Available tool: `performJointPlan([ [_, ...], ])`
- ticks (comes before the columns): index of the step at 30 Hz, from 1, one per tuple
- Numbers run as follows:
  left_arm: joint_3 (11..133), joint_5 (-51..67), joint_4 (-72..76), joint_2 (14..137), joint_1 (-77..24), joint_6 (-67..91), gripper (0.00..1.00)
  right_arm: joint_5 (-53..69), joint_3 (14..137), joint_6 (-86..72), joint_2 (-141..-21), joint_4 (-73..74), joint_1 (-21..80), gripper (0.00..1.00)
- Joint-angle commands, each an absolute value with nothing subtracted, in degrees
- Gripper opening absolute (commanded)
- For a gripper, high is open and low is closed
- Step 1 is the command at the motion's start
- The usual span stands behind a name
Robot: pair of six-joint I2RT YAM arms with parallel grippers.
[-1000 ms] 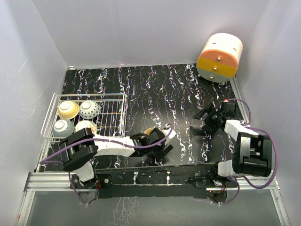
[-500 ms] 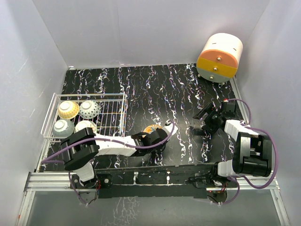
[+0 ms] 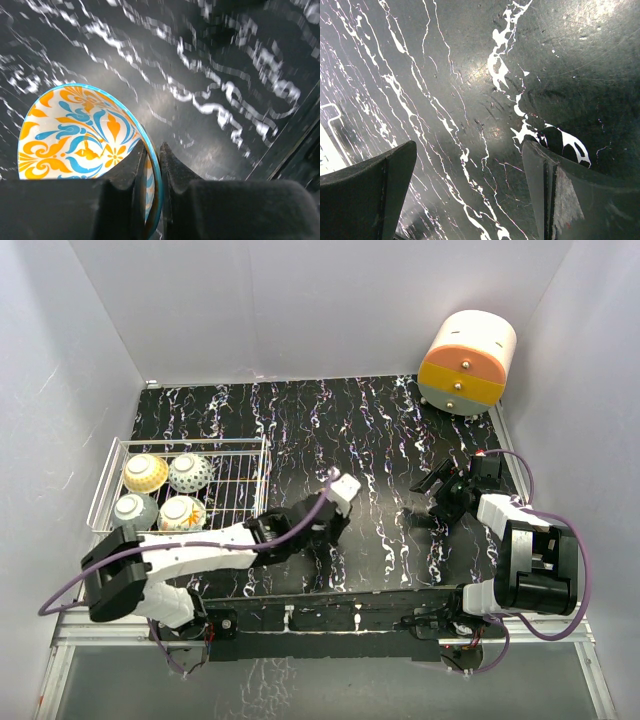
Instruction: Load the bowls into the dish rack
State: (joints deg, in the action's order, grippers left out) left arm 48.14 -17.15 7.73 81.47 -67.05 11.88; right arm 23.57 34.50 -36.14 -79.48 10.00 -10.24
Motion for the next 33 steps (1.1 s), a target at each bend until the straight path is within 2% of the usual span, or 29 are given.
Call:
performJointPlan([
  [1,50.44,-13.88,16.42,74.35,-59.66,15.59,0.0,21.45,35.55,-35.59,-80.31,9.62,-10.35,0.91],
  [12,47.16,-3.19,29.0,63.92,-38.24,27.86,0.0,22.2,34.98,-35.42,-79.99,9.49,-10.31,0.91],
  [22,32.41,-1.78,39.48,51.0,-18.07,47.97,0.0,22.9,34.57,-35.24,-79.5,9.46,-10.33,0.91],
  [33,19.87,-0.78,51.46,52.34,-10.56,64.58,0.0,22.81,34.58,-34.89,-78.91,9.93,-10.29,0.91],
])
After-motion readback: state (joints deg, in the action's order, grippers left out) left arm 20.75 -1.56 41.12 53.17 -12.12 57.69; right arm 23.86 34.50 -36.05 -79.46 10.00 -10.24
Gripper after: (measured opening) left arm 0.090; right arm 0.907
